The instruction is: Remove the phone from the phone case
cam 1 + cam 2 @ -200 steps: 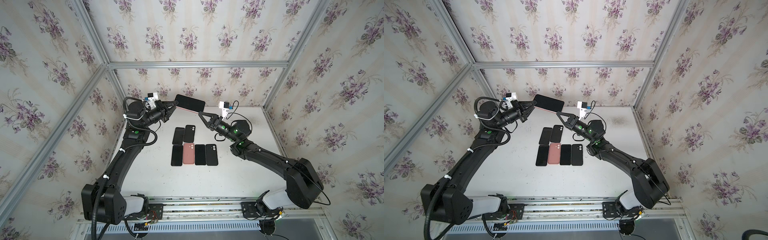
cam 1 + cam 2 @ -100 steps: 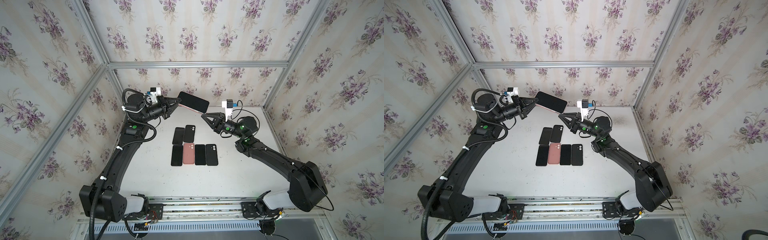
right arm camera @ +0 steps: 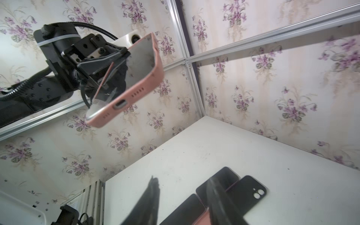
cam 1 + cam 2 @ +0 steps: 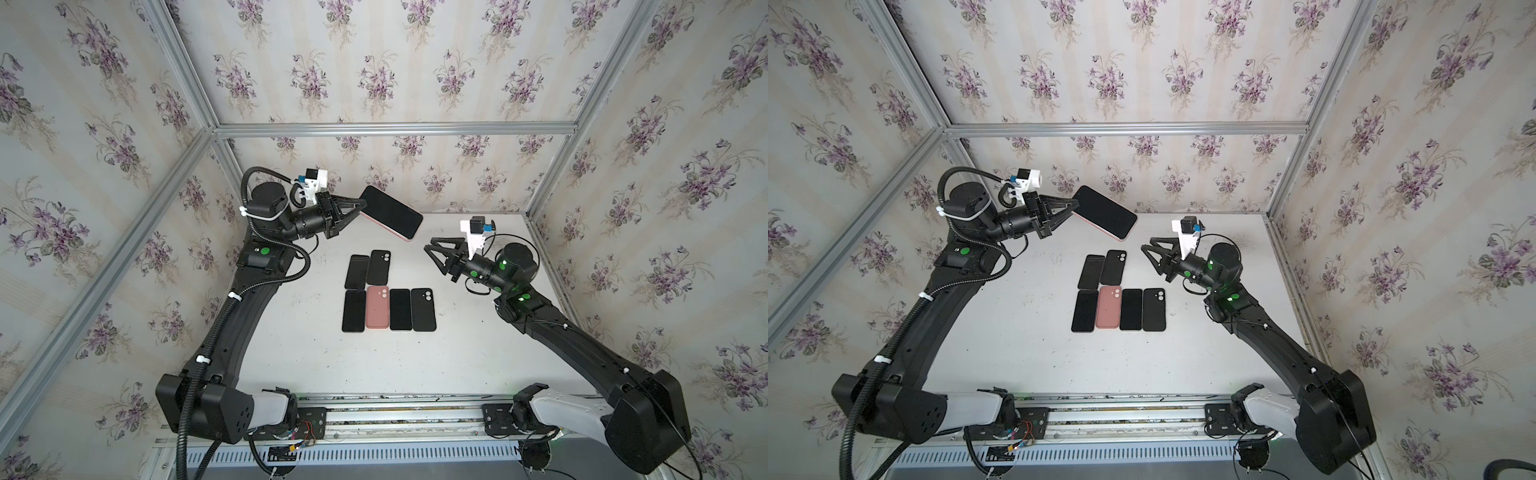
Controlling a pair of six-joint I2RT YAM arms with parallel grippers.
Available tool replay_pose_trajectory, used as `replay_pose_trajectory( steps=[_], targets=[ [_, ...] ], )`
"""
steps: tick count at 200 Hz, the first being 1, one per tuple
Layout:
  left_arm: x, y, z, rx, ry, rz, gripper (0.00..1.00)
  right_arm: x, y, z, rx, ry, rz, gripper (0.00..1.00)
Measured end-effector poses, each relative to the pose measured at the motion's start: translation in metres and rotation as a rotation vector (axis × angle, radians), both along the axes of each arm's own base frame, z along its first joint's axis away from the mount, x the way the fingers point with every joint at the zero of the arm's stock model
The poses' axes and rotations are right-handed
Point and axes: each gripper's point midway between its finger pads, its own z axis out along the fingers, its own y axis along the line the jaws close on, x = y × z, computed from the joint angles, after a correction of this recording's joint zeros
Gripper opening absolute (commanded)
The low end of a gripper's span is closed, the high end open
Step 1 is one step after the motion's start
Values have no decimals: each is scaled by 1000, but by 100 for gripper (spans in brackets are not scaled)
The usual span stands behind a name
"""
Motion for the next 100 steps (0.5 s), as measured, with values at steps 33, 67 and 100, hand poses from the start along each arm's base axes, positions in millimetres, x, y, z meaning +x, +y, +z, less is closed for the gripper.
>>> replay_pose_trajectory(
  steps=[33,67,100],
  targets=[
    [0,0,-2,27,-40,-3,0,-11,1,8,73,40,43,68],
    [8,-1,-10,34,-18,4,0,-22,26,12,183,120,137,70],
    [8,-2,-11,34,-14,3,0,-30,41,32,235,79,189,70]
  ],
)
